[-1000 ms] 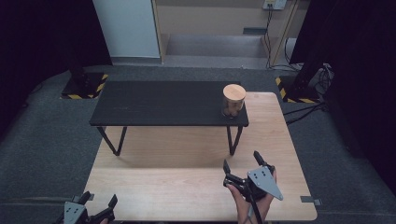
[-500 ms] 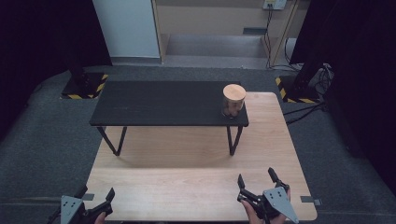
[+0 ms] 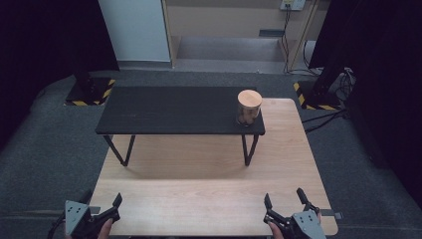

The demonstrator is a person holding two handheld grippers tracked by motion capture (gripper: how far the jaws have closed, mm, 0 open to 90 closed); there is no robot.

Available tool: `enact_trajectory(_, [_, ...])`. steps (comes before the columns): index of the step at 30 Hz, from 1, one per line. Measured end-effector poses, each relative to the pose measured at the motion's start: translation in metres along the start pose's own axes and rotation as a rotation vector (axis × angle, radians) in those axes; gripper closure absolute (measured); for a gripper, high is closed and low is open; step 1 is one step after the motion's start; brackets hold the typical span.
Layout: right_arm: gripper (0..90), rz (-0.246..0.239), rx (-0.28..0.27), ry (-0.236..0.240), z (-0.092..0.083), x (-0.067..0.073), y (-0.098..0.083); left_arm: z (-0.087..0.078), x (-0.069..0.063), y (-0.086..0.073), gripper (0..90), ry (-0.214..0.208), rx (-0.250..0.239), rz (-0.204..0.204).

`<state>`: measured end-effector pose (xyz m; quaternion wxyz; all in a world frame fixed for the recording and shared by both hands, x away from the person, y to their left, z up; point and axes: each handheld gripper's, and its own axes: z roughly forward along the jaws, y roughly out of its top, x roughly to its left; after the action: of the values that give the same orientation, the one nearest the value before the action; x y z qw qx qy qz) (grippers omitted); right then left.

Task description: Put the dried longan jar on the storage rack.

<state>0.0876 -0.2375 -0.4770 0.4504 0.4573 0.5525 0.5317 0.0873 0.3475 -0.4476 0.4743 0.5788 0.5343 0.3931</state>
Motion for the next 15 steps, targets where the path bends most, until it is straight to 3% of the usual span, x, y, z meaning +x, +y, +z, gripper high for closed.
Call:
enact_trajectory(9, [1.1,0.018,0.009,-0.004,-0.010,-0.015,-0.005,0.007,0.000,0.001,2.0,0.008,0.007,0.003])
enact_trajectory(15, [1.1,0.021,0.016,0.009,-0.011,-0.016,-0.006,0.008,-0.004,-0.001,1.9,0.009,0.014,0.001])
